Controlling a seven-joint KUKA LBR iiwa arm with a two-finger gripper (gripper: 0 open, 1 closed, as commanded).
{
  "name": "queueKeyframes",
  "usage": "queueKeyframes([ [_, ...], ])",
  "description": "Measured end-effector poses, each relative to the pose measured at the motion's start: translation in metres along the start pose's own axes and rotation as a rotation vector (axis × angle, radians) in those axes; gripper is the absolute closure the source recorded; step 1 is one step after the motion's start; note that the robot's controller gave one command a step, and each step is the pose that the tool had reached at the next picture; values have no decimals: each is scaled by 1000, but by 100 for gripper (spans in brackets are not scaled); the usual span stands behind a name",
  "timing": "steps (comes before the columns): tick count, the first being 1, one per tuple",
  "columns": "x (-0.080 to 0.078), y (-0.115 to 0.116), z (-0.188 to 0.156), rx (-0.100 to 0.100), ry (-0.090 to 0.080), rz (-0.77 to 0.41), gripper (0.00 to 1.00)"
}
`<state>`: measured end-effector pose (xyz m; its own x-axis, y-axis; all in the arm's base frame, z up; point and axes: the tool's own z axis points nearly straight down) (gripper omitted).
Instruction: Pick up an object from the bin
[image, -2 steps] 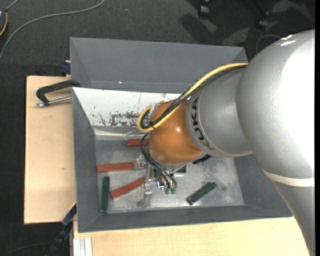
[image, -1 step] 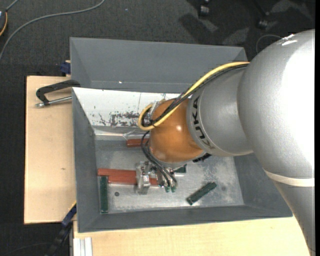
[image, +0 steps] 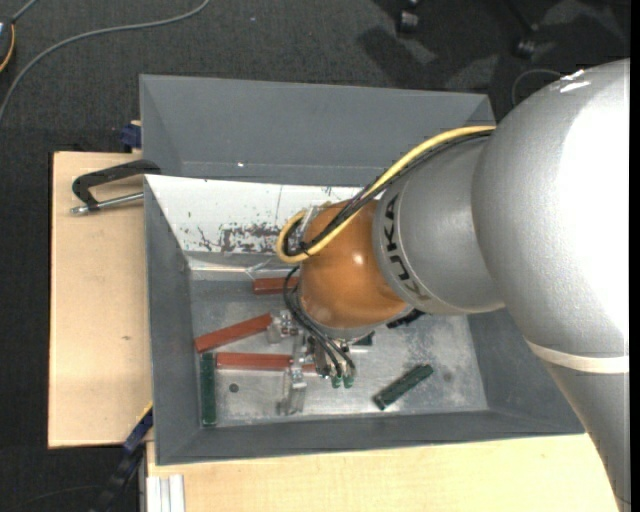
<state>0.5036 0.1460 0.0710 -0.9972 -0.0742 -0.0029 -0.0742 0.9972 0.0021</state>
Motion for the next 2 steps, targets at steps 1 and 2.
queueKeyframes([
  [1, 0, 0, 1, 0, 1, 0, 100],
  [2, -8, -6, -172, -2, -12, 26, 100],
])
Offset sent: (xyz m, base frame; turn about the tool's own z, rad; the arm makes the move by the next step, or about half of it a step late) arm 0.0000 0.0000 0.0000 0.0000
